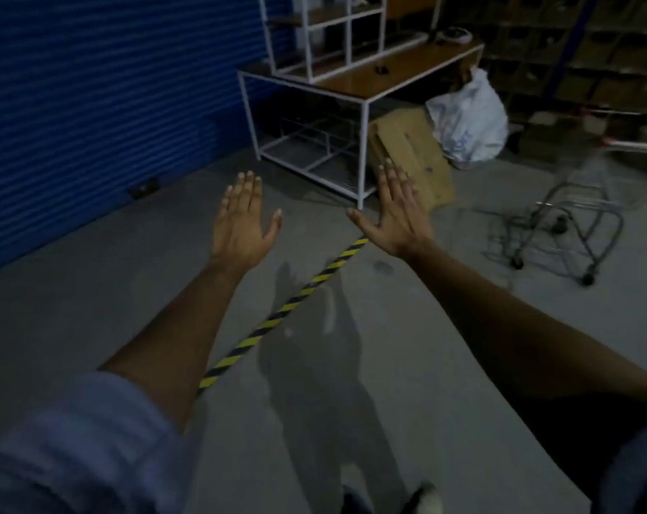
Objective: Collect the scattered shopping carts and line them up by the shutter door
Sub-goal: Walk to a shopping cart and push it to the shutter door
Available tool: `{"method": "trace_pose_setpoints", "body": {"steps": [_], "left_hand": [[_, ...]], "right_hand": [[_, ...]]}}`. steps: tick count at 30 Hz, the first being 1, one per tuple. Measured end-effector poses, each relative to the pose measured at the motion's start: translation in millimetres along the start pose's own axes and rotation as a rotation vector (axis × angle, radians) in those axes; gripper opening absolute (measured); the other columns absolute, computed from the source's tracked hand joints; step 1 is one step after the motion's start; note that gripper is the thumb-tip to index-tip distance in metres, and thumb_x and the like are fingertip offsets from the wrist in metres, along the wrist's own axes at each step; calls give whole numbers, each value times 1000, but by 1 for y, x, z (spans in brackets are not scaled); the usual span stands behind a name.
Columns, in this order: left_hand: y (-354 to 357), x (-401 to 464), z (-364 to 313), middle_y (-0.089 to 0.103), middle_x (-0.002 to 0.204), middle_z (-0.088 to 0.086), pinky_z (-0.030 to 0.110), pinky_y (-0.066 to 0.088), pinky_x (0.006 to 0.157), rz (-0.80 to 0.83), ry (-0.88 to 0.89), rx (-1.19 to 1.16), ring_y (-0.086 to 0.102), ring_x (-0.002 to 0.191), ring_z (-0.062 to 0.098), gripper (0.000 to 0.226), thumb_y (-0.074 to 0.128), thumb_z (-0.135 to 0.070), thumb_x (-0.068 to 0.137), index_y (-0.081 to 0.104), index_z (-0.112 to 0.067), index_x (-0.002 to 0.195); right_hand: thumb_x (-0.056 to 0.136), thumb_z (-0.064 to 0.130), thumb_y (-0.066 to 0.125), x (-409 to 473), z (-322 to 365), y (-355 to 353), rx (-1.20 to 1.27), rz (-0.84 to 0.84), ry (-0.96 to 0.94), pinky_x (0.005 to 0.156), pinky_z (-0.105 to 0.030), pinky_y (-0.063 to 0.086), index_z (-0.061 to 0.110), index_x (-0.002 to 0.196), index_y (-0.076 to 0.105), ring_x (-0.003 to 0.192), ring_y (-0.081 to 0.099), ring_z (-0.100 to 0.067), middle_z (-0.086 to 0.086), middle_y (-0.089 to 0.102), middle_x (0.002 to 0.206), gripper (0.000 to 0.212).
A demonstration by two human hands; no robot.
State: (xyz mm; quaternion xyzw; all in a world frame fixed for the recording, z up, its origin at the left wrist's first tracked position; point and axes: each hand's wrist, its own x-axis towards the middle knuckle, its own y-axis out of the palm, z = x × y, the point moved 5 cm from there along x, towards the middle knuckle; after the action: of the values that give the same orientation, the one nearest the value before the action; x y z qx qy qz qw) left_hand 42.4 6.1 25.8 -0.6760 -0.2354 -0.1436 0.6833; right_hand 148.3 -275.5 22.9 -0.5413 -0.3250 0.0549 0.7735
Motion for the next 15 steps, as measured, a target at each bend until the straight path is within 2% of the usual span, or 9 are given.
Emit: {"method": "trace_pose_setpoints", "body": {"steps": [4,9,15], "left_hand": [[38,24,-67,15,173,12,42,8,131,73,68,-56,7,161,21,78,26,-58,107,17,-5,165],[67,65,-162,25,170,17,44,15,131,45,215,-89,16,160,26,77,29,-56,108,26,-1,162],[94,120,-268,22,171,15,43,14,131,72,299,-125,14,161,26,81,25,-61,106,23,-3,163]], "right_hand": [[96,86,28,-23,-73,-14,-95,18,155,132,-41,1,7,167,13,162,7,-27,-12,10,176,107],[96,87,25,-39,-162,-46,-144,32,250,132,-45,7,6,167,13,162,9,-30,-13,12,175,108],[94,90,20,-46,-263,-89,-196,33,357,132,-42,2,8,168,8,162,4,-27,-11,6,176,111]]}}
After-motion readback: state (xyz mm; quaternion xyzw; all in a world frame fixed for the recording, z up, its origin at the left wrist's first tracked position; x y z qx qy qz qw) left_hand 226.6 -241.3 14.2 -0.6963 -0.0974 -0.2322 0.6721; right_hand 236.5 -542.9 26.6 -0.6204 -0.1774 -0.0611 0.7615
